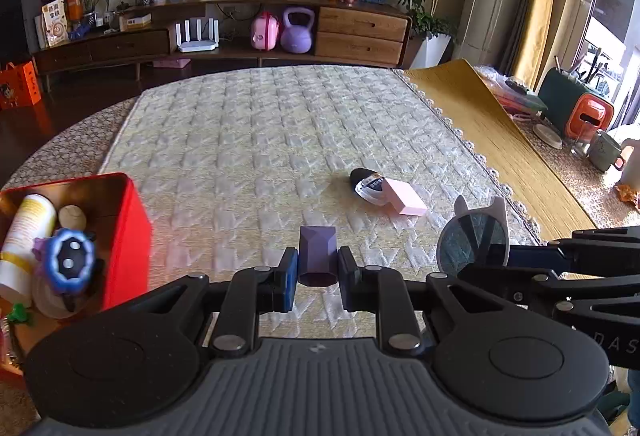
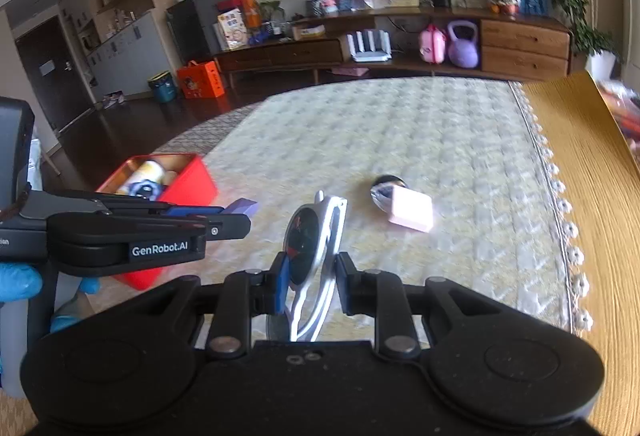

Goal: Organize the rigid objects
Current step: 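Carry the purple tube with the left tool to the red box while the right tool carries the sunglasses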

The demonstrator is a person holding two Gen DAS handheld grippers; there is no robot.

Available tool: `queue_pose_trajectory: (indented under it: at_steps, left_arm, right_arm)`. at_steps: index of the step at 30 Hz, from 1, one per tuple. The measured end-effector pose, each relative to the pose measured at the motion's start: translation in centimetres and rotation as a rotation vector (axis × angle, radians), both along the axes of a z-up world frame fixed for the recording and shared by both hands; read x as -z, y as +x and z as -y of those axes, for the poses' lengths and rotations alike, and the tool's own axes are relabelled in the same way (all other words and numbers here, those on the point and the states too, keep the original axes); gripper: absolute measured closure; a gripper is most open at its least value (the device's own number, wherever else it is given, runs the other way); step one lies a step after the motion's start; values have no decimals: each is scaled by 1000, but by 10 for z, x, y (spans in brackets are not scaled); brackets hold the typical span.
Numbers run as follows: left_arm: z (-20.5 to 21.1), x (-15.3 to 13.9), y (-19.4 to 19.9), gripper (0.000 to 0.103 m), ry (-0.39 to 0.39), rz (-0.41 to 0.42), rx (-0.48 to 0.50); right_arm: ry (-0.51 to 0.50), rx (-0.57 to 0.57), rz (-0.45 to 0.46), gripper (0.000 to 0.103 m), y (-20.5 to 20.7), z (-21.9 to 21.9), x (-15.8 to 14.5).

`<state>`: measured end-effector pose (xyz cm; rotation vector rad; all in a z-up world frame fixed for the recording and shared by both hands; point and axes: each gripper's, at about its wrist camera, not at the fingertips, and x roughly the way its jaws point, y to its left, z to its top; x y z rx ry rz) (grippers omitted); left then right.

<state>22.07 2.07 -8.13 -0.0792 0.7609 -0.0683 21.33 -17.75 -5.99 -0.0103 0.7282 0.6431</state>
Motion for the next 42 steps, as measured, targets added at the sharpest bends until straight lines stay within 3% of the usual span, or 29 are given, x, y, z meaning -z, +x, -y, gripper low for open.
queue_pose_trajectory:
  at_steps: [13, 24, 35, 42]
  left_arm:
    - [-50, -33, -37, 82, -8, 22, -73]
    - [-108, -54, -60, 82, 22, 56, -146]
    - [-173, -51, -78, 82, 41, 45, -245]
    - [-209, -38, -82, 82, 50, 5, -300]
  right_arm:
    - [-13, -105, 64, 79, -26, -50, -44]
    - [-25, -211, 109, 79, -33, -117, -73]
    - [-20, -254, 101, 79, -20, -173, -72]
    - [-24, -237, 36, 79, -3, -198, -57]
